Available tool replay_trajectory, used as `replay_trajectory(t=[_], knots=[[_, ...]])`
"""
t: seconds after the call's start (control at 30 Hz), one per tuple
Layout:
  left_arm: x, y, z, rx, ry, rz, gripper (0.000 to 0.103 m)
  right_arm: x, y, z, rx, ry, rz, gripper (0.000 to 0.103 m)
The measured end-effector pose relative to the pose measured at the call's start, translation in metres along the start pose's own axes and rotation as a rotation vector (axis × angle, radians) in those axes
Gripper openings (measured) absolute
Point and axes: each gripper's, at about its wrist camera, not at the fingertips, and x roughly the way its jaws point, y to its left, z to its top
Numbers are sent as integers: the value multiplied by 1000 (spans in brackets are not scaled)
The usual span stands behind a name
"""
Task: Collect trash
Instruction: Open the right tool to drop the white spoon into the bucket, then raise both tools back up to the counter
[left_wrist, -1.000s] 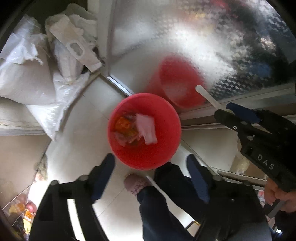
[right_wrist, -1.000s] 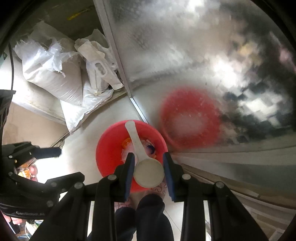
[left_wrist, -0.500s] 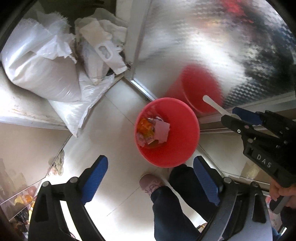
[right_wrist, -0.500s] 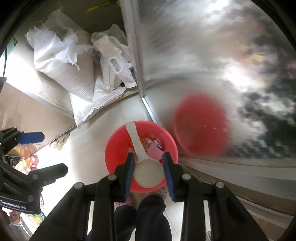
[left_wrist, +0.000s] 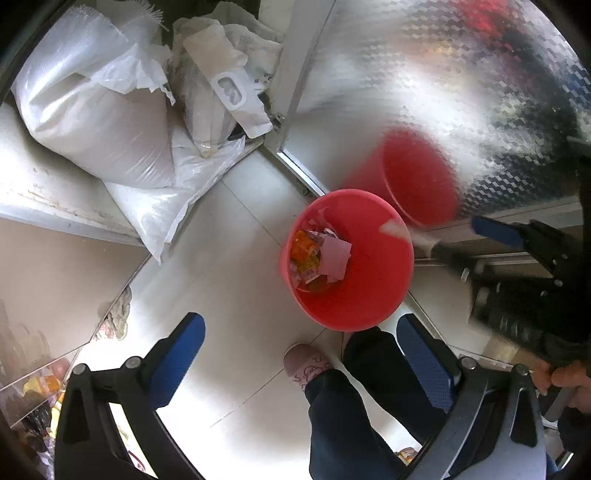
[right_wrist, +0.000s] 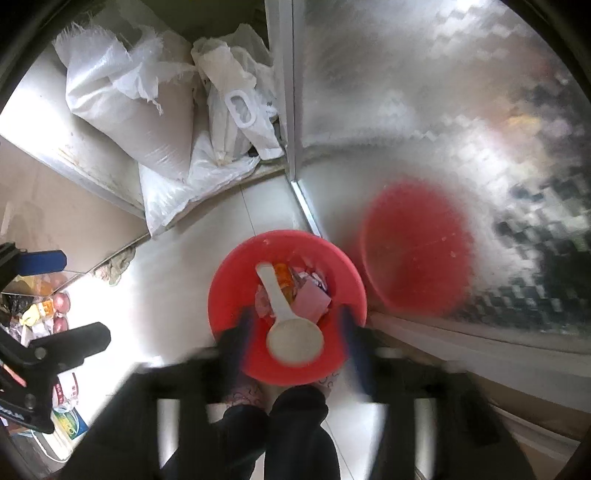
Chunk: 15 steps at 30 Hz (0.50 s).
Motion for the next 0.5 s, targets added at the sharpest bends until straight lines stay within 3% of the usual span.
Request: replay_trajectory(t=[0.03, 0.27, 0.4, 0.5], knots=[[-1, 0, -1, -2, -1, 0, 103, 1, 0, 0, 8, 5, 5, 82], [-27, 2, -7, -14, -13, 16, 103, -21, 5, -2, -19, -8, -12, 82], [-78, 6, -13, -63, -62, 48, 103, -57, 14, 4, -53, -15, 19, 84], [-130, 8, -17, -93, -98, 64, 103, -102, 23, 11, -77, -47, 44, 91]])
